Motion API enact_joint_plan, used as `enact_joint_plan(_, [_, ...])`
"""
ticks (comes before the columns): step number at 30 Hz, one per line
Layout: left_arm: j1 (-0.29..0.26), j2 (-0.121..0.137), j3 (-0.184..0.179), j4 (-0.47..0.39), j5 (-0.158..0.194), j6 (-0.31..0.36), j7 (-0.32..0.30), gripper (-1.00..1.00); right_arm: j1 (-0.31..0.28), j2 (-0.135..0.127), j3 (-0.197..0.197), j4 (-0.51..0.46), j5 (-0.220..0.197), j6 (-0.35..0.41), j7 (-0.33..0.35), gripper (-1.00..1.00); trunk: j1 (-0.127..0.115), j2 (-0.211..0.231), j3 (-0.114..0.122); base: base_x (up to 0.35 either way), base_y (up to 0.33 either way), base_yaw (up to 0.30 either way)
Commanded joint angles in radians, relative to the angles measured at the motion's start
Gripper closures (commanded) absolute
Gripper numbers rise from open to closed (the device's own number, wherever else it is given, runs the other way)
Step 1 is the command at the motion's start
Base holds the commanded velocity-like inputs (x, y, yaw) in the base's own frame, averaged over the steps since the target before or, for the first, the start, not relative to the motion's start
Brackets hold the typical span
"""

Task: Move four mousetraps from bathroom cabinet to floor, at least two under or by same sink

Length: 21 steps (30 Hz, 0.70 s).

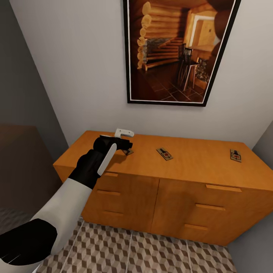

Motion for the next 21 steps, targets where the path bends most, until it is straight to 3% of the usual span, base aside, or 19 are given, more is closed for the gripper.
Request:
enact_joint_plan(1, [0.0, 0.0, -0.002, -0.001, 0.01, 0.003, 0.01, -1.0, 0.0, 0.0, 0.007, 0.001, -0.015, -0.002, 0.011, 1.0, 0.0, 0.0, -0.001, 0.0, 0.0, 0.0])
enact_joint_plan(21, [0.001, 0.0, -0.005, -0.001, 0.01, 0.003, 0.01, -1.0, 0.0, 0.005, 0.007, 0.001, -0.015, -0.002, 0.012, 1.0, 0.0, 0.0, -0.025, 0.0, 0.0, 0.0])
